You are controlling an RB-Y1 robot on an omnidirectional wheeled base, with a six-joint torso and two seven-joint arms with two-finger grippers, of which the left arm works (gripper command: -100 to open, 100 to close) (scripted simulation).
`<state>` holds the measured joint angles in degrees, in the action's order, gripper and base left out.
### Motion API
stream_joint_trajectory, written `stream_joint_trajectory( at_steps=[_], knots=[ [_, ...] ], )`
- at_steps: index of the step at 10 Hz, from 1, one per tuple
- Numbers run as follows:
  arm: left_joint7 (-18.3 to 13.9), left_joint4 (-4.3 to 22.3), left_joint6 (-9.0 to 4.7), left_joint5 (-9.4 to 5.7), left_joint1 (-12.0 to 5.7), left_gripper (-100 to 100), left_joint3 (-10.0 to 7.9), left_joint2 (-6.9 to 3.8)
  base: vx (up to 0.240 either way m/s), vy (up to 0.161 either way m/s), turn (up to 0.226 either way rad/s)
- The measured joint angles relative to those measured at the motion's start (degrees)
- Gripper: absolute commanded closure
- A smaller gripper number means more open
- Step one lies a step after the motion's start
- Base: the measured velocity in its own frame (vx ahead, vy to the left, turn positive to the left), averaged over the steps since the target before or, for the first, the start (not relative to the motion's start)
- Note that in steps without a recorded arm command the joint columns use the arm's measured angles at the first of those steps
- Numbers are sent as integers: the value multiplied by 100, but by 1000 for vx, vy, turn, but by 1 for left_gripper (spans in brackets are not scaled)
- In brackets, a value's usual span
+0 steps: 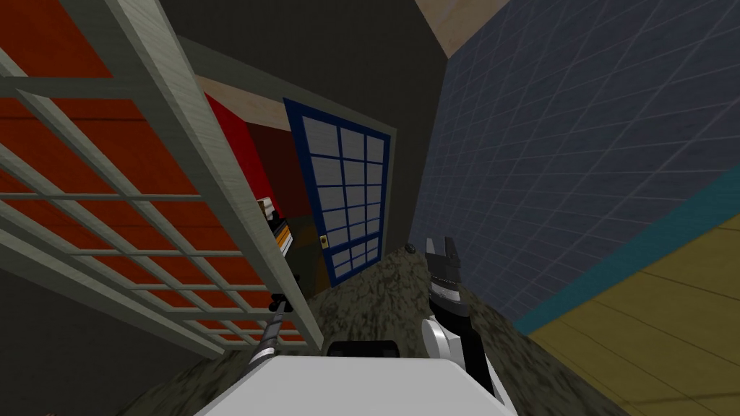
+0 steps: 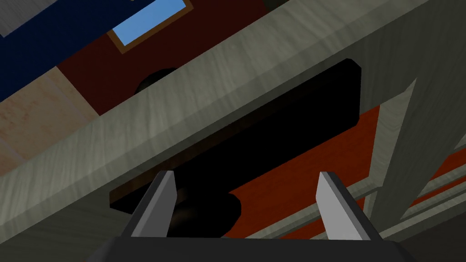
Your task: Pull the door open
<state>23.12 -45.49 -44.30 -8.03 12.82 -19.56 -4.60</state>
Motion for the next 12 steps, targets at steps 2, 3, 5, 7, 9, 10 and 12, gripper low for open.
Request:
stream_joint_trajectory(
  at_steps=[2, 3, 5, 7, 9, 10, 12],
  knots=[
    [-217, -73, 36, -22, 15, 100, 51, 3, -40, 22, -44],
    [-343, -27, 28, -42, -33, 100, 76, -15, -51, 23, -41],
    [-579, -40, 36, -69, -66, 100, 125, -32, -71, 32, -78],
    [-863, 202, -87, -111, -231, 100, 175, -72, -55, 25, -55],
    [-1108, 65, -59, -137, -186, 100, 230, -53, -45, 19, -41],
    [-1243, 119, -74, -161, -231, 100, 255, -69, -49, 12, -45],
    [-1490, 148, -95, -198, -293, 100, 297, -93, -67, 33, -53]
  ],
)
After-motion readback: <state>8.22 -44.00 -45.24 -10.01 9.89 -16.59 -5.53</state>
